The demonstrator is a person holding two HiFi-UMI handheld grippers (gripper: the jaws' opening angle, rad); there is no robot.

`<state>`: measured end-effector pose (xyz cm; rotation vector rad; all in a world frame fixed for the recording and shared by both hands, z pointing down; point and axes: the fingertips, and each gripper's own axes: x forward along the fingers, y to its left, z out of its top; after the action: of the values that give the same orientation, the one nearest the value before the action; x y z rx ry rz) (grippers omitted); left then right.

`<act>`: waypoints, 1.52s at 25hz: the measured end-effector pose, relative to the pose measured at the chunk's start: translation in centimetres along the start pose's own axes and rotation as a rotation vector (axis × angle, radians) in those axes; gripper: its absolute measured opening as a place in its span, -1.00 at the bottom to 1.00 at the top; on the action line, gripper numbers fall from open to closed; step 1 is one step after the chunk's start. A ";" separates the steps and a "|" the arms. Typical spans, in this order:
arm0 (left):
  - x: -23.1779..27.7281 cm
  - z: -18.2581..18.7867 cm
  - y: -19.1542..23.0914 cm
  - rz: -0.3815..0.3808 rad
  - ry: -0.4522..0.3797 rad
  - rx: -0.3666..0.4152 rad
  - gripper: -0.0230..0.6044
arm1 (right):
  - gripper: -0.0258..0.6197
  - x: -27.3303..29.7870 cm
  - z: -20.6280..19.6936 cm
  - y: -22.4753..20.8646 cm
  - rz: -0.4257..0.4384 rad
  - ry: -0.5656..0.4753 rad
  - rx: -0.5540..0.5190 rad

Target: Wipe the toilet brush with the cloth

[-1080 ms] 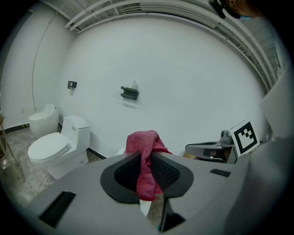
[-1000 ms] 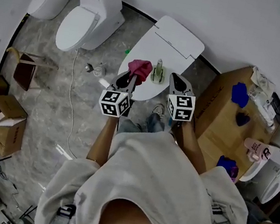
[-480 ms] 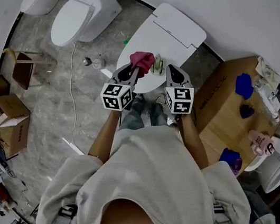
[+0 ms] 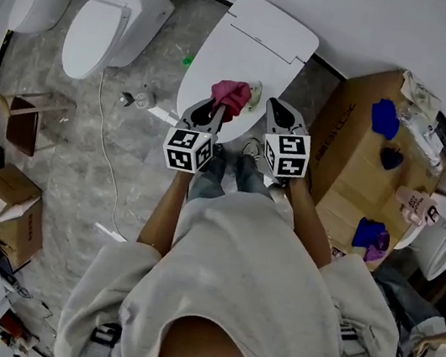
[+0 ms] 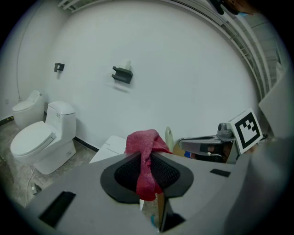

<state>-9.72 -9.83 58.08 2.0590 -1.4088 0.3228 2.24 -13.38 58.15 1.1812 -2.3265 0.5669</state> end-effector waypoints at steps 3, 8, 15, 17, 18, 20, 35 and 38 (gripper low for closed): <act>0.6 -1.1 -0.1 -0.021 0.032 0.004 -0.70 | -0.83 -0.3 -0.4 -0.6 -0.025 0.010 0.007; 1.8 -3.7 -0.3 -0.047 0.097 -0.002 -0.70 | -0.83 -1.3 -1.6 -1.9 -0.067 0.033 0.021; 3.9 -7.0 -0.3 -0.070 0.188 0.010 -0.69 | -0.83 -2.7 -3.3 -3.8 -0.117 0.062 0.045; 4.5 -8.2 0.1 -0.069 0.220 0.017 -0.70 | -0.83 -3.0 -3.7 -4.2 -0.128 0.068 0.051; 4.7 -8.7 0.3 -0.067 0.236 0.018 -0.69 | -0.83 -3.1 -3.8 -4.4 -0.133 0.070 0.055; 5.0 -9.7 0.7 -0.065 0.262 0.021 -0.69 | -0.83 -3.3 -4.3 -4.7 -0.142 0.076 0.062; 6.3 -15.1 3.5 -0.063 0.405 -0.034 -0.69 | -0.83 -4.4 -5.4 -6.2 -0.170 0.098 0.076; 4.8 -14.8 3.4 -0.057 0.378 -0.031 -0.70 | -0.83 -4.2 -5.1 -6.0 -0.160 0.092 0.074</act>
<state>-8.85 -5.23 73.34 1.8863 -1.1160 0.6249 10.50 -11.18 60.76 1.3326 -2.1275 0.6398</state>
